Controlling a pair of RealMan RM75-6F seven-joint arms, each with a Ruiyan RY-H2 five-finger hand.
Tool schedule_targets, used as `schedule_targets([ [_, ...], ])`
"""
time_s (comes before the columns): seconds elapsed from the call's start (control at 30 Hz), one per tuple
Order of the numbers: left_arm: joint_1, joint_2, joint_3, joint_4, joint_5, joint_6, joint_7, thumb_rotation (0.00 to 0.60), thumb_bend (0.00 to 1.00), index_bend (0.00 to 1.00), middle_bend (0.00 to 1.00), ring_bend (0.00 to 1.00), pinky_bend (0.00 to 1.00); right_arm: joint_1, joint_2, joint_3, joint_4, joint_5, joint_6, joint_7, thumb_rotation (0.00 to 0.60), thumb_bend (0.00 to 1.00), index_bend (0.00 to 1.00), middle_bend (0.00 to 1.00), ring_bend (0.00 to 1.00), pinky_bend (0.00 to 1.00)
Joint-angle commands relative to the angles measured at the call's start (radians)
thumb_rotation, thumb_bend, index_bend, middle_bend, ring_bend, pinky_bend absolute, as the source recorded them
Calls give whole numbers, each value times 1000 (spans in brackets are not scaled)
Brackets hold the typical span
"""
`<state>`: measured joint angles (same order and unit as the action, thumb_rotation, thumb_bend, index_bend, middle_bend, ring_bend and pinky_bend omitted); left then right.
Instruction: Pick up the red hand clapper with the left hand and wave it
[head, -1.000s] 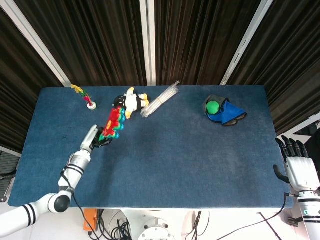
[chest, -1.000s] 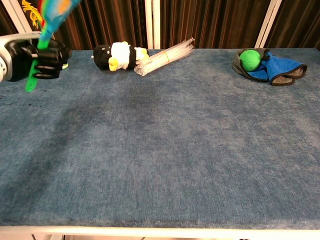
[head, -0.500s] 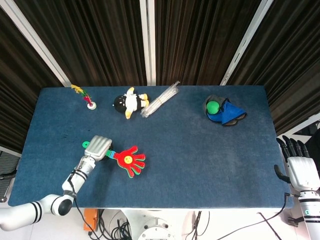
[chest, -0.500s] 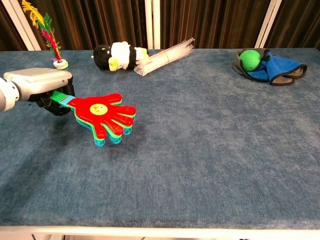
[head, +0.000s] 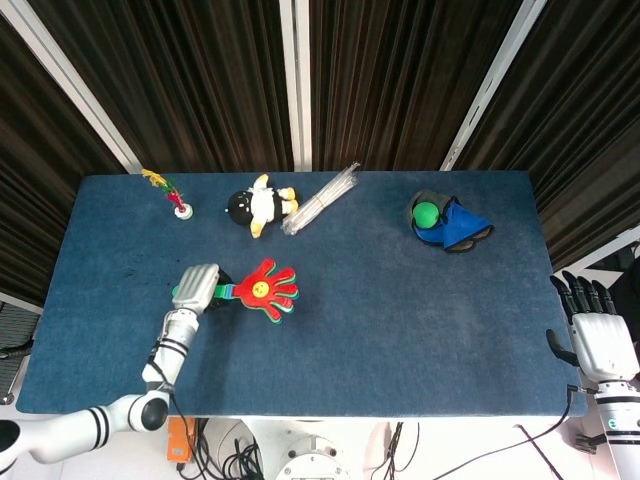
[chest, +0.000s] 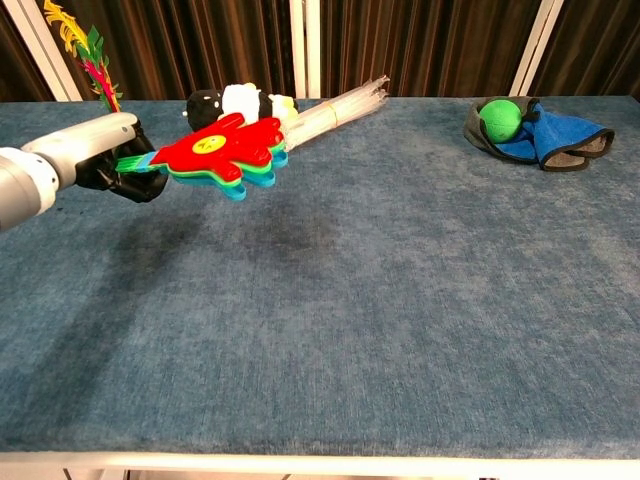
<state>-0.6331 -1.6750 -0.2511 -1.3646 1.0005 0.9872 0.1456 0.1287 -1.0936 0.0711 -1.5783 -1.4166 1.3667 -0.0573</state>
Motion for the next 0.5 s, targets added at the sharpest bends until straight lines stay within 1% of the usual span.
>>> schedule_targets([
  [0.03, 0, -51, -10, 62, -27, 21, 5, 569, 489, 976, 1000, 1000, 1000, -2, 1, 1, 3, 6, -2, 5, 600, 324, 0, 0, 0, 0],
  [0.07, -1, -50, -3, 66, -27, 12, 9, 502, 463, 923, 996, 995, 994, -2, 1, 1, 5, 8, -3, 6, 600, 324, 0, 0, 0, 0],
  [0.1, -2, -45, 3, 62, -24, -4, 6, 399, 441, 790, 950, 956, 965, -2, 1, 1, 7, 9, -5, 8, 600, 325, 0, 0, 0, 0],
  [0.13, -3, -38, 6, 57, -24, -20, -3, 310, 428, 658, 882, 900, 928, -1, 1, 1, 9, 11, -6, 10, 600, 324, 0, 0, 0, 0],
  [0.17, -3, -28, 7, 45, -20, -45, -28, 197, 406, 373, 670, 703, 798, -1, 0, 2, 12, 11, -8, 13, 600, 324, 0, 0, 0, 0],
  [0.2, -3, -23, 6, 43, -7, -46, -45, 142, 385, 167, 438, 482, 622, -1, -1, 2, 14, 12, -8, 14, 600, 325, 0, 0, 0, 0],
  [0.23, -2, -24, 6, 50, 11, -34, -52, 117, 362, 56, 266, 310, 459, 0, -2, 2, 15, 12, -8, 15, 600, 325, 0, 0, 0, 0],
  [0.27, -1, -26, 9, 58, 41, -18, -62, 121, 328, 2, 113, 155, 278, -1, -2, 2, 17, 12, -7, 17, 600, 325, 0, 0, 0, 0],
  [0.3, 0, -25, 11, 59, 57, -10, -71, 142, 292, 0, 40, 74, 156, -1, -3, 3, 18, 11, -7, 19, 600, 325, 0, 0, 0, 0],
  [0.33, 1, -23, 11, 57, 66, -7, -78, 166, 262, 0, 13, 36, 90, -1, -3, 3, 19, 11, -7, 20, 600, 325, 0, 0, 0, 0],
  [0.37, 2, -16, 10, 49, 70, -6, -85, 196, 228, 0, 0, 11, 40, -1, -3, 3, 20, 12, -7, 22, 600, 325, 0, 0, 0, 0],
  [0.4, 3, -9, 10, 40, 70, -8, -86, 218, 198, 0, 0, 1, 12, -1, -3, 3, 20, 11, -6, 23, 600, 324, 0, 0, 0, 0],
  [0.5, 8, 24, 12, 0, 60, -19, -78, 294, 146, 0, 0, 0, 0, -2, -3, 2, 20, 7, -5, 22, 600, 325, 0, 0, 0, 0],
])
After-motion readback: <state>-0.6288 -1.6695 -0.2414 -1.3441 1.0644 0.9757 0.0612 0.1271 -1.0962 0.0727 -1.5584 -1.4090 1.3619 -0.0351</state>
